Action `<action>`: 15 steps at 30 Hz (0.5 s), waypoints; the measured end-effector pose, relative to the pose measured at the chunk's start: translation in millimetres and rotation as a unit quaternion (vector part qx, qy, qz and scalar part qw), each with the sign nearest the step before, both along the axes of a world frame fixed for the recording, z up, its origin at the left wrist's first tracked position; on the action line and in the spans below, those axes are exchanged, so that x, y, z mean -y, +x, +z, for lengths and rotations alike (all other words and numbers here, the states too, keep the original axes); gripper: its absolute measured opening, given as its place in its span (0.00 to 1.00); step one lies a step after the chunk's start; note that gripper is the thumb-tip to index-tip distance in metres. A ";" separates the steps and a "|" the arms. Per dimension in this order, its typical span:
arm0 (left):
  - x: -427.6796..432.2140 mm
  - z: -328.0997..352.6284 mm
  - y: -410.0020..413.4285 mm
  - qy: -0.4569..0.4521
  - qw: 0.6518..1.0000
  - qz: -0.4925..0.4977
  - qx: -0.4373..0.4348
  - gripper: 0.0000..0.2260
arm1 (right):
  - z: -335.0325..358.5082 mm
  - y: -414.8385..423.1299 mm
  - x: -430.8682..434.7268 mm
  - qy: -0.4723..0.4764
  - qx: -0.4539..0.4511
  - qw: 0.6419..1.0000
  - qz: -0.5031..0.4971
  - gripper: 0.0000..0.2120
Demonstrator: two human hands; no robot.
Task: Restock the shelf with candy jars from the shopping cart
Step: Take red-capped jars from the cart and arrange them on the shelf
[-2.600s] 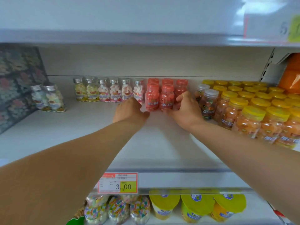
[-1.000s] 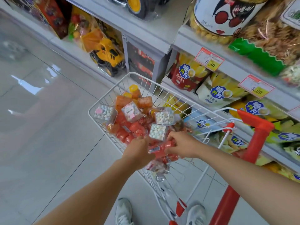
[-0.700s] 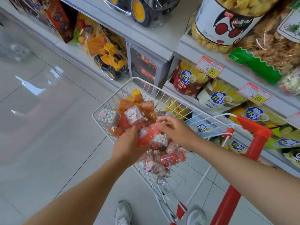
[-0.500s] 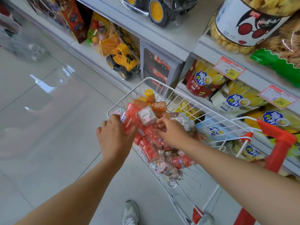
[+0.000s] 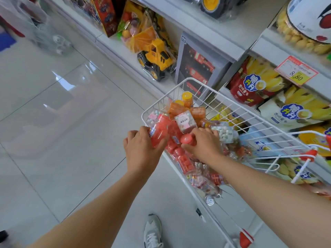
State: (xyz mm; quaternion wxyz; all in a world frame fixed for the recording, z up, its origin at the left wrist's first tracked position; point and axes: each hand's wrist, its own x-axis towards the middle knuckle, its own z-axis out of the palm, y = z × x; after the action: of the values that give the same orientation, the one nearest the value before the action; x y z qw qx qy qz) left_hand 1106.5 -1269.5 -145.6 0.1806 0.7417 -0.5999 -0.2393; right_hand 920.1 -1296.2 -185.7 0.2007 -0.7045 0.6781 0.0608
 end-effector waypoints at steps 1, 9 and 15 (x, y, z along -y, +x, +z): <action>0.0 3.1 -1.1 0.003 1.000 0.002 -0.011 0.18 | 5.6 -5.5 -1.0 -0.003 0.074 0.997 -0.028 0.23; 11.6 66.0 -39.6 0.031 0.985 -0.018 -0.166 0.15 | 93.0 -51.6 7.2 -0.013 0.464 0.868 -0.179 0.17; 22.4 154.6 -111.5 0.015 0.943 -0.044 -0.330 0.16 | 198.7 -112.7 5.7 -0.127 0.549 0.795 -0.225 0.24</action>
State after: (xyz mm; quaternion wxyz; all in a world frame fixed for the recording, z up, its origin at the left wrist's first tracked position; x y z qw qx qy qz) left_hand 995.1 -1291.9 9.0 0.3463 0.5972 -0.5349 -0.4871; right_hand 807.4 -1302.0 13.0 0.4559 -0.4659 0.5950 -0.4702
